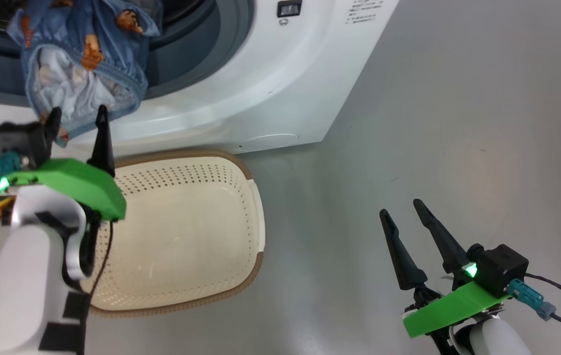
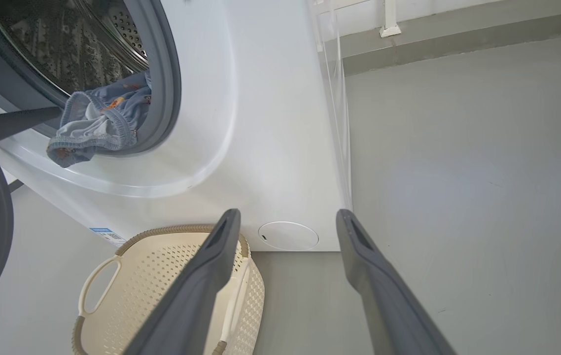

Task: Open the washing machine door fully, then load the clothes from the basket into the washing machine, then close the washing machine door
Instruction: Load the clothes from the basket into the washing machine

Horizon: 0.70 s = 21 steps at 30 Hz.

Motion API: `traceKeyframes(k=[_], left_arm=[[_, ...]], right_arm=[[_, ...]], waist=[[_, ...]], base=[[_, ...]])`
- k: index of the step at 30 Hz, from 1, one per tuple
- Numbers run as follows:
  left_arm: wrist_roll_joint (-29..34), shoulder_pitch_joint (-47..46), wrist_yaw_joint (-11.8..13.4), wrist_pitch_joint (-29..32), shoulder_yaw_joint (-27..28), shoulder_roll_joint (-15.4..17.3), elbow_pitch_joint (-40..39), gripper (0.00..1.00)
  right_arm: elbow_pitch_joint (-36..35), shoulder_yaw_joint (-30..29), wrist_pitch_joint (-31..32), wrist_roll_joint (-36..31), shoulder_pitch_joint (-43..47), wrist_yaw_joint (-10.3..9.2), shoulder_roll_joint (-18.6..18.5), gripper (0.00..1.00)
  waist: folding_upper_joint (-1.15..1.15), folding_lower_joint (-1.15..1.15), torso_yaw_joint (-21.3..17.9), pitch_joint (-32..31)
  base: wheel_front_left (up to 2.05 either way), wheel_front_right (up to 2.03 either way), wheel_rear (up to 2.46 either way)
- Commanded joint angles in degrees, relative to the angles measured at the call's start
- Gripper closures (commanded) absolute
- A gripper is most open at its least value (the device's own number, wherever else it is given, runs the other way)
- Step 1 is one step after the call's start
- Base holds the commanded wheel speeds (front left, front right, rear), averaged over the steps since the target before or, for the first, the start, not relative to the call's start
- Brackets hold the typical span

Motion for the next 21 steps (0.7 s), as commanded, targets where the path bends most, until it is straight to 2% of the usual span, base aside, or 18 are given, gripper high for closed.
traceKeyframes(k=[1, 9, 21], left_arm=[[1.0, -2.0, -0.1, 0.4, 1.4, 2.2, -0.2, 0.00], [4.1, -9.1, 0.5, 2.8, -0.2, 5.2, 10.6, 0.00], [6.7, -15.5, 1.1, 2.8, -1.9, 7.9, 20.4, 0.00]], right_arm=[[-1.0, 1.4, -0.3, 0.3, -0.4, 0.09, 0.3, 0.00], [-1.0, 1.7, -0.3, 0.5, -0.6, 0.09, 0.7, 0.00], [-1.1, 1.7, -0.3, 0.5, -0.3, 0.09, 1.1, 0.00]], waist=[[0.00, 0.00, -0.5, 0.3], [0.00, 0.00, -2.0, 1.1], [0.00, 0.00, -2.8, 1.7]], base=[[0.00, 0.00, 0.00], [0.00, 0.00, 0.00], [0.00, 0.00, 0.00]])
